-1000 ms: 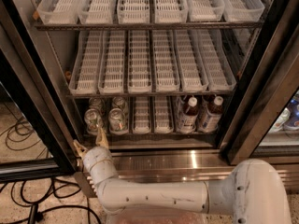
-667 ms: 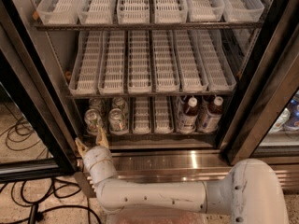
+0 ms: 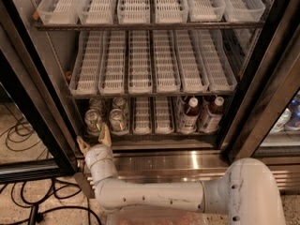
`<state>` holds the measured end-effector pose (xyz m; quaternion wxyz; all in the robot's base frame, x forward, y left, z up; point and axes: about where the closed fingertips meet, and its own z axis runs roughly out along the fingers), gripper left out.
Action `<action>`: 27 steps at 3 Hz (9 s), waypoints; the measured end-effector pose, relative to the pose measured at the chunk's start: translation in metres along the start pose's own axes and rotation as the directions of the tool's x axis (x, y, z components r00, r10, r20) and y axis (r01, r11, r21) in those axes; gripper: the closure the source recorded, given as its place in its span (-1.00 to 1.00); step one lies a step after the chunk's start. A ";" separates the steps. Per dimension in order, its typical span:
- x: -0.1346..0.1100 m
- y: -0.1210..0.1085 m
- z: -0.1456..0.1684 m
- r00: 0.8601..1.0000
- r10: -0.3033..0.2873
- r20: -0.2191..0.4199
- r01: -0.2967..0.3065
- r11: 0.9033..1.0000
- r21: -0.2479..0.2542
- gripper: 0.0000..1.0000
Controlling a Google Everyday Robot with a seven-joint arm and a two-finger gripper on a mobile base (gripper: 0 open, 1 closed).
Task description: Pick 7up can from bottom shelf of fridge
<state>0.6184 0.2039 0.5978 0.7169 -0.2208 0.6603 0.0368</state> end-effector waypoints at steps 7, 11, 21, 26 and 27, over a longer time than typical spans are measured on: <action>0.006 -0.027 0.056 0.999 -0.028 0.031 0.024 0.991 0.134 -0.22; 0.009 -0.027 0.061 1.000 -0.020 0.022 0.017 0.992 0.123 1.00; -0.033 -0.114 -0.042 0.957 -0.038 -0.289 -0.049 0.956 -0.289 1.00; -0.038 -0.101 -0.064 0.946 -0.141 -0.293 -0.098 0.735 -0.671 1.00; -0.038 -0.101 -0.065 0.946 -0.141 -0.293 -0.098 0.736 -0.670 1.00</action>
Offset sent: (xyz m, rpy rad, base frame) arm 0.0194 0.0022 -0.0019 -0.0090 -0.0328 -0.0411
